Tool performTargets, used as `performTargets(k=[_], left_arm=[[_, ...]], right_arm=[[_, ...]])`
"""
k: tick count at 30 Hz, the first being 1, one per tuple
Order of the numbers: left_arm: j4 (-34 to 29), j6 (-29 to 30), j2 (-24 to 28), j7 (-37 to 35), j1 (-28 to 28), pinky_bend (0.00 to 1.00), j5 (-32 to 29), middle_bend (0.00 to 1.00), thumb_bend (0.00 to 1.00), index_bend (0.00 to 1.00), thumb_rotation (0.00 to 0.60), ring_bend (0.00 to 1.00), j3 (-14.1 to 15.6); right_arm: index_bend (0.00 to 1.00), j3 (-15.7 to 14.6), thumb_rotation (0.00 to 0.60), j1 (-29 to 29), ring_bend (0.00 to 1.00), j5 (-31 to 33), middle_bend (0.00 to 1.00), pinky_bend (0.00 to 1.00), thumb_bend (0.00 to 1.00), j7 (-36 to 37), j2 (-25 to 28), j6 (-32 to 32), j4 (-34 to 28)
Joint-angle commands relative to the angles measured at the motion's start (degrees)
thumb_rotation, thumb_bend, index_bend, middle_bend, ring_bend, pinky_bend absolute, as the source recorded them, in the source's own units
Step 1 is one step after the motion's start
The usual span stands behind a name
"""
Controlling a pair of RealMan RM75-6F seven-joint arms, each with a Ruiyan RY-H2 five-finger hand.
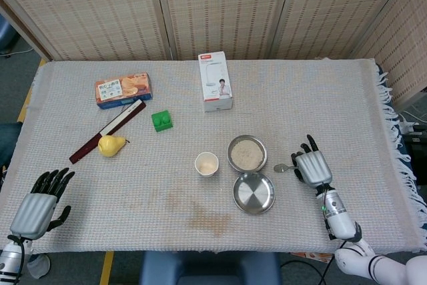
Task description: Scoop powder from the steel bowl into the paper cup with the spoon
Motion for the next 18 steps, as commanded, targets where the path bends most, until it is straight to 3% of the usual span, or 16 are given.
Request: performTargets(k=[1, 10, 18], left_arm=[[0.01, 0.01, 0.0, -0.02, -0.01, 0.07, -0.01, 0.0, 0.42, 0.0, 0.6, 0.0, -0.02], [-0.06, 0.15, -0.03, -0.09, 0.04, 0.07, 0.09, 0.0, 0.42, 0.0, 0.6, 0.0, 0.01], [-0.03, -0.03, -0.05, -0.24, -0.07, 0.07, 0.19, 0.0, 0.42, 0.0, 0.6, 0.0, 0.08]], right_arm=[[0.92, 0.05, 0.6, -0.01, 0.21, 0.13, 0.58, 0.02, 0.34, 0.07, -0.12, -0.15, 0.19], [0.93, 0.38, 0.6, 0.02, 0.21, 0.36, 0.58, 0.02, 0.34, 1.07, 0.13, -0.39, 0.02], [0.93, 2.18, 0.6, 0.89, 0.21, 0.3, 0.58, 0.02, 0.34, 0.04, 3.13, 0.93, -4.35]])
